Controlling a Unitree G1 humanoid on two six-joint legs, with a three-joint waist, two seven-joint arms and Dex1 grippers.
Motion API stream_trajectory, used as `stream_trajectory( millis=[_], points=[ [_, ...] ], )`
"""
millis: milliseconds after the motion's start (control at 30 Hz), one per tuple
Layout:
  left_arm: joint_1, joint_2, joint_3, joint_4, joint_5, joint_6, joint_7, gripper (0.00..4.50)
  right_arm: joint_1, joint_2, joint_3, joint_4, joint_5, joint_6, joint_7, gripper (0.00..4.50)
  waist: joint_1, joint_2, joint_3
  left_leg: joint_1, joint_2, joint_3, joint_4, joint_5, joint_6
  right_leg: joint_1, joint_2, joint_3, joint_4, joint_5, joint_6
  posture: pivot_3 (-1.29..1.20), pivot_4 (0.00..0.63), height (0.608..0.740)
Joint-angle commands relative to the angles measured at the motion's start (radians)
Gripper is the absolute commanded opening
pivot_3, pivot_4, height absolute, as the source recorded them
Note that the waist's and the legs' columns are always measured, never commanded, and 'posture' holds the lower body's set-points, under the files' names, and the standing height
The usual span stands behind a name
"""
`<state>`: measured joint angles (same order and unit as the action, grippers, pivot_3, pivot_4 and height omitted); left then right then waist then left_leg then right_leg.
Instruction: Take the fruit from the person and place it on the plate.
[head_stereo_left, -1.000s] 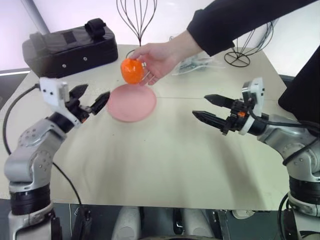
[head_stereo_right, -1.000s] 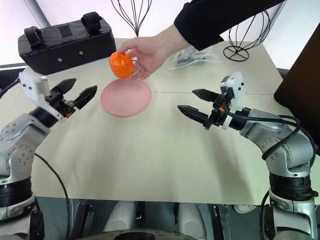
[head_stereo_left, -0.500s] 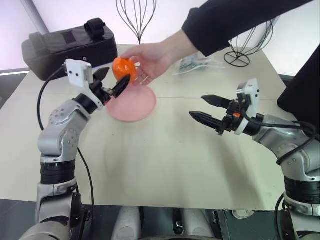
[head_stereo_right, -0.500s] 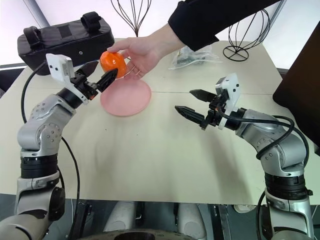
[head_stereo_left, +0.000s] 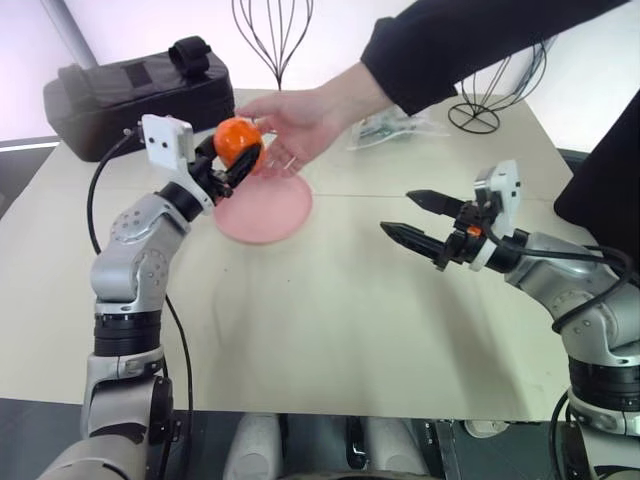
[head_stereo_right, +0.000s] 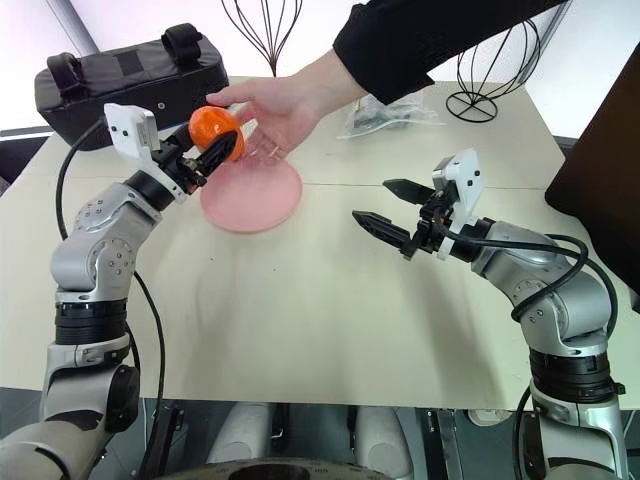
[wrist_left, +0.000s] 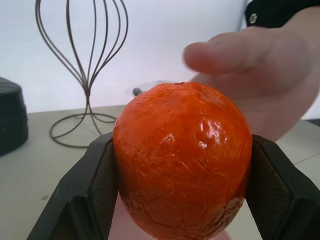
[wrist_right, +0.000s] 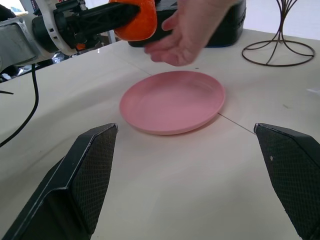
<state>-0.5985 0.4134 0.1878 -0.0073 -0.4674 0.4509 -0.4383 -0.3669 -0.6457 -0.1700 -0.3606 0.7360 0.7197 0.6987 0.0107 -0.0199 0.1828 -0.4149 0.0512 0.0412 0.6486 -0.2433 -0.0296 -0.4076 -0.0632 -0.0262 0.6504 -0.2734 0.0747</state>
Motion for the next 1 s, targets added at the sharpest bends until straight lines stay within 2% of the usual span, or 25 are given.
stream_trajectory(
  millis=[33, 300, 467, 567, 600, 900, 1000],
  points=[
    [0.006, 0.010, -0.028, 0.048, 0.072, -0.003, 0.032, 2.86, -0.002, 0.007, -0.007, -0.024, 0.003, -0.020, 0.002, 4.50, 0.000, 0.000, 0.000, 0.000, 0.000, 0.000, 0.000, 0.000, 0.000, 0.000, 0.000, 0.000, 0.000, 0.000, 0.000, 0.00, 0.150, 0.740],
    [-0.014, -0.073, -0.063, 0.305, 0.186, -0.166, 0.063, 2.86, 0.000, 0.024, 0.026, -0.029, -0.008, -0.018, -0.002, 4.50, 0.001, 0.000, 0.000, 0.000, 0.000, 0.000, 0.000, 0.000, 0.000, 0.000, 0.000, 0.000, 0.000, 0.000, 0.000, 0.00, 0.150, 0.740],
    [-0.071, -0.087, -0.055, 0.414, 0.217, -0.239, 0.056, 2.86, 0.003, 0.034, 0.031, -0.039, -0.009, -0.014, -0.011, 4.50, 0.001, 0.000, 0.000, -0.001, 0.000, 0.000, 0.001, 0.000, 0.000, 0.000, 0.000, -0.001, 0.000, 0.000, 0.000, 0.00, 0.150, 0.740],
    [-0.088, -0.082, -0.065, 0.450, 0.233, -0.261, 0.035, 4.31, 0.004, 0.037, 0.030, -0.041, -0.010, -0.012, -0.017, 4.50, 0.001, 0.000, 0.000, -0.001, 0.000, 0.000, 0.001, 0.000, 0.000, 0.000, 0.000, -0.001, 0.000, 0.000, 0.000, 0.00, 0.150, 0.740],
    [-0.091, -0.082, -0.063, 0.456, 0.234, -0.268, 0.027, 4.45, 0.004, 0.037, 0.030, -0.042, -0.011, -0.012, -0.019, 4.50, 0.001, 0.000, 0.000, -0.001, 0.000, 0.000, 0.001, 0.000, 0.000, 0.000, 0.000, -0.001, 0.000, 0.000, 0.000, 0.00, 0.150, 0.740],
    [-0.101, -0.068, -0.053, 0.450, 0.257, -0.270, 0.034, 4.45, 0.004, 0.034, 0.031, -0.042, -0.011, -0.011, -0.023, 4.50, 0.000, 0.000, 0.000, -0.001, 0.000, 0.000, 0.001, 0.000, 0.000, 0.000, 0.000, -0.001, 0.000, 0.000, 0.001, 0.00, 0.150, 0.740],
    [-0.101, -0.037, -0.008, 0.363, 0.214, -0.221, 0.040, 4.45, -0.010, 0.028, 0.031, -0.029, -0.015, -0.014, -0.016, 4.50, -0.001, 0.000, 0.000, -0.001, 0.000, 0.000, 0.001, 0.000, 0.000, -0.001, 0.000, -0.001, 0.000, 0.000, 0.001, 0.00, 0.150, 0.740]
  ],
)
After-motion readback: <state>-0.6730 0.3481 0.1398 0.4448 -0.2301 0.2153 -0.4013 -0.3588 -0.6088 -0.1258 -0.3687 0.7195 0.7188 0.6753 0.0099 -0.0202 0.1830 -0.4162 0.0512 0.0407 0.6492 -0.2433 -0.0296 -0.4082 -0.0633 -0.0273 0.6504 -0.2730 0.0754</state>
